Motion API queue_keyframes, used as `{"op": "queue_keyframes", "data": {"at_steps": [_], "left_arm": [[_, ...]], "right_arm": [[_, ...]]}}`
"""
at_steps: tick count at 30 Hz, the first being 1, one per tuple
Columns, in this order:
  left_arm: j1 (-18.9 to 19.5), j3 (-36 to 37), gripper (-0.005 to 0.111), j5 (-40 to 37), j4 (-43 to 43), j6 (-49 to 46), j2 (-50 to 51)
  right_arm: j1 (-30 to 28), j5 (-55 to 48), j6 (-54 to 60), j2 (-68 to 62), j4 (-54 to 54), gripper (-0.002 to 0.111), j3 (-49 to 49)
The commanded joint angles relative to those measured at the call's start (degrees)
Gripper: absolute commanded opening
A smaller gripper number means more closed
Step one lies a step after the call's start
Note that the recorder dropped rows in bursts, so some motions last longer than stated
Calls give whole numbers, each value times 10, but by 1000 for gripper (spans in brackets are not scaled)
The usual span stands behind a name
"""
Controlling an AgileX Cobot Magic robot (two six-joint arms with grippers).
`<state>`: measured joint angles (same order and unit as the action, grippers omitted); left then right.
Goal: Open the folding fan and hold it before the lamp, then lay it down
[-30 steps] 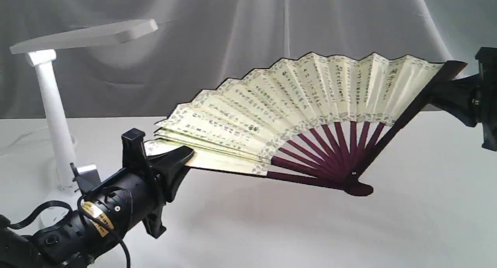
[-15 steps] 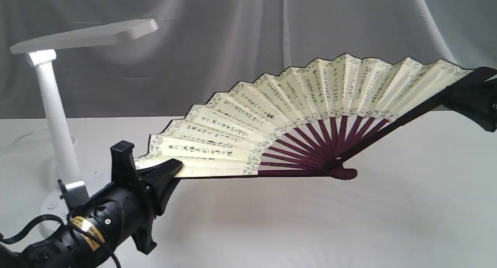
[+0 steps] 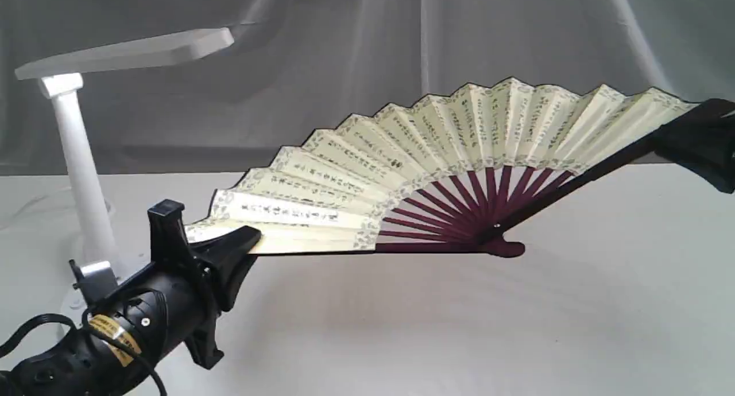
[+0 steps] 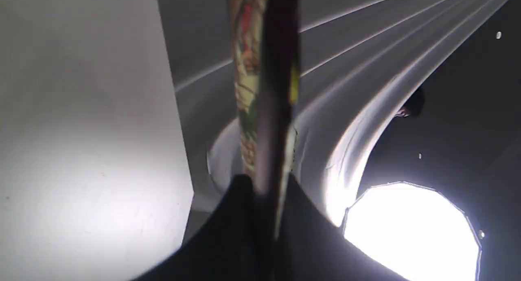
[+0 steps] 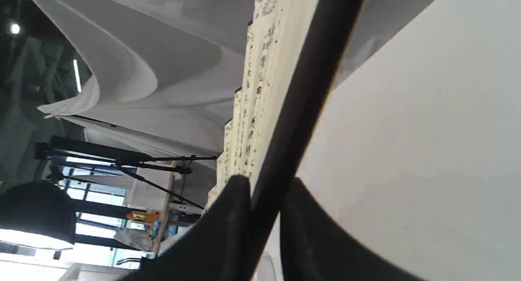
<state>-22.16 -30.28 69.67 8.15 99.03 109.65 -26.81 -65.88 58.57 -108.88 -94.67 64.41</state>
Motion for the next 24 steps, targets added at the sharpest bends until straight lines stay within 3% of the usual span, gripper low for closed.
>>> {"op": "queue_keyframes", "data": {"at_steps": [1, 24], "left_arm": [[2, 17, 0, 3, -34, -3, -32], [2, 196, 0, 3, -101, -5, -202]], "right_arm": [[-7, -18, 25, 4, -17, 0, 1], [47, -41, -6, 28, -5, 0, -14]]}}
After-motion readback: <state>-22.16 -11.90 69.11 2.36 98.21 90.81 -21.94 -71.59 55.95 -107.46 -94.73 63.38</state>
